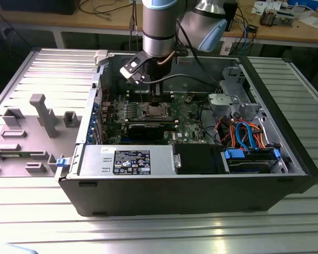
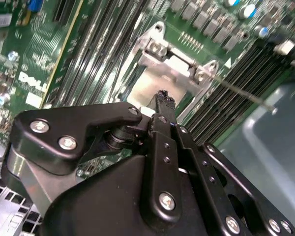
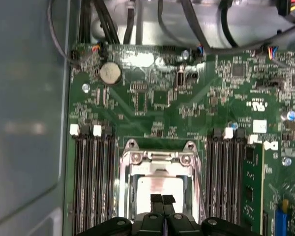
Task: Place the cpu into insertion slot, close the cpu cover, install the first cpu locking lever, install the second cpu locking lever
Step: 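Close the cpu cover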
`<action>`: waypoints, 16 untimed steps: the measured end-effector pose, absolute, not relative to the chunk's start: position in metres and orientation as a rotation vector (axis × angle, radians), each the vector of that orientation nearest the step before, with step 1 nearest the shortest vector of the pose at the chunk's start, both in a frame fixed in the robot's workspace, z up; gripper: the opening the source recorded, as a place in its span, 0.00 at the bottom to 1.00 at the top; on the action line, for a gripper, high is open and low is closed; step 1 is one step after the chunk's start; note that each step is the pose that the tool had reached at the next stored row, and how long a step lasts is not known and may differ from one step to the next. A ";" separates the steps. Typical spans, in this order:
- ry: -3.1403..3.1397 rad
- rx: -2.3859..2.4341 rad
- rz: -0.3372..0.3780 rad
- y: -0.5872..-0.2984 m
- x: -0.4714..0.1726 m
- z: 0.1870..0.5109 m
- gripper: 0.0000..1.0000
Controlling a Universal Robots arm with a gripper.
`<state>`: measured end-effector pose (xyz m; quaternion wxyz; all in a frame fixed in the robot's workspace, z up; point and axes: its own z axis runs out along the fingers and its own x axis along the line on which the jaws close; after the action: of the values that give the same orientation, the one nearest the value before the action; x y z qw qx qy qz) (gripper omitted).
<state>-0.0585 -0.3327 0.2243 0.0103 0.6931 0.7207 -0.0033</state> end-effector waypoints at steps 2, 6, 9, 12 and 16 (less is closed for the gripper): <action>2.250 2.163 -0.010 -0.333 -0.062 0.223 0.11; 2.250 2.163 -0.011 -0.333 -0.069 0.222 0.11; 2.250 2.163 -0.011 -0.333 -0.069 0.222 0.11; 2.256 2.158 -0.010 -0.333 -0.073 0.216 0.11; 2.259 2.154 -0.010 -0.333 -0.074 0.211 0.11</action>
<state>-0.0742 -0.3328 0.2112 0.0099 0.6900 0.7237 -0.0031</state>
